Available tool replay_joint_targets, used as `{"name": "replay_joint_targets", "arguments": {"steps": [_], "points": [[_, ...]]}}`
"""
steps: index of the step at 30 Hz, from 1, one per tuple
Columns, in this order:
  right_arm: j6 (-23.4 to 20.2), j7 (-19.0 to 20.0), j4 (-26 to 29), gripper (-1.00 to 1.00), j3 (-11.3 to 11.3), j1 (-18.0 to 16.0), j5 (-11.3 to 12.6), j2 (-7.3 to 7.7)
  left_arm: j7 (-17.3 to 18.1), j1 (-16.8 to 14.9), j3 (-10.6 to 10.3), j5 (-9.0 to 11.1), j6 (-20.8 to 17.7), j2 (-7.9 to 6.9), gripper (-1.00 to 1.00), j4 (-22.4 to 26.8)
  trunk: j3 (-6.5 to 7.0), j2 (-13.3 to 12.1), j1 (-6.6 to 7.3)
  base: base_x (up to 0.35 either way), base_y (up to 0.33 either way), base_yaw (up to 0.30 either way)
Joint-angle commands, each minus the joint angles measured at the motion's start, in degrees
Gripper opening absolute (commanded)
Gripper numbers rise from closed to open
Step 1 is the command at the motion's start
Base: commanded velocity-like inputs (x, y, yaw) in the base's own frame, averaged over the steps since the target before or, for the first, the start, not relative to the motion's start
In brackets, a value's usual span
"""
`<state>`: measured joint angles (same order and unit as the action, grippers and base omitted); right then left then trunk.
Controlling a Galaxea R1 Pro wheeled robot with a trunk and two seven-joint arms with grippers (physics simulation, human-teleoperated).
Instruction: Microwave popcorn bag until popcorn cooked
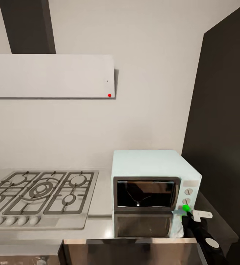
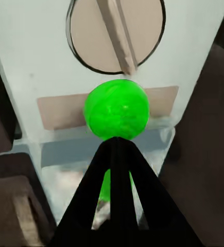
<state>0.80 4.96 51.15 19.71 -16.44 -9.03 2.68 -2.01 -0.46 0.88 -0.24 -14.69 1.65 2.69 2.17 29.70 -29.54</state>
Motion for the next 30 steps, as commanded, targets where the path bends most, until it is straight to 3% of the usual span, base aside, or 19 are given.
{"name": "replay_joint_targets", "arguments": {"steps": [1, 6, 7, 21, 26, 30], "points": [[0.08, 0.40, 0.00, -1.00, 0.24, -0.01, -0.61, -0.04, -0.19, 0.02, 0.09, -0.02, -0.34, 0.02, 1.00, 0.12, -0.02, 0.04, 0.02, -0.226, 0.000, 0.000], [0.08, 0.40, 0.00, -1.00, 0.24, -0.04, -0.62, -0.04, -0.19, 0.02, 0.09, -0.02, -0.34, 0.03, 1.00, 0.12, -0.02, 0.04, 0.02, -0.046, 0.000, 0.000], [0.08, 0.40, 0.00, 1.00, 0.24, -0.04, -0.63, -0.04, -0.19, 0.02, 0.09, -0.02, -0.34, 0.03, 1.00, 0.12, -0.02, 0.04, 0.02, -0.005, 0.000, 0.000], [2.11, 0.28, 0.00, 1.00, -0.19, -0.03, -0.64, -0.04, -0.19, 0.02, 0.03, -0.02, -0.34, 0.10, 1.00, 0.12, -0.02, 0.04, 0.02, -0.008, 0.000, 0.000], [13.94, 0.23, -0.35, 1.00, -0.18, 0.01, -0.64, -0.04, -0.19, 0.02, 0.03, -0.02, -0.34, 0.04, 1.00, 0.12, -0.02, 0.04, 0.02, -0.279, 0.000, 0.000], [15.17, 0.23, -0.51, 1.00, -0.15, 0.00, -0.64, -0.04, -0.18, 0.02, 0.01, -0.02, -0.34, 0.04, 1.00, 0.12, -0.02, 0.04, 0.02, -0.326, 0.000, 0.000]]}}
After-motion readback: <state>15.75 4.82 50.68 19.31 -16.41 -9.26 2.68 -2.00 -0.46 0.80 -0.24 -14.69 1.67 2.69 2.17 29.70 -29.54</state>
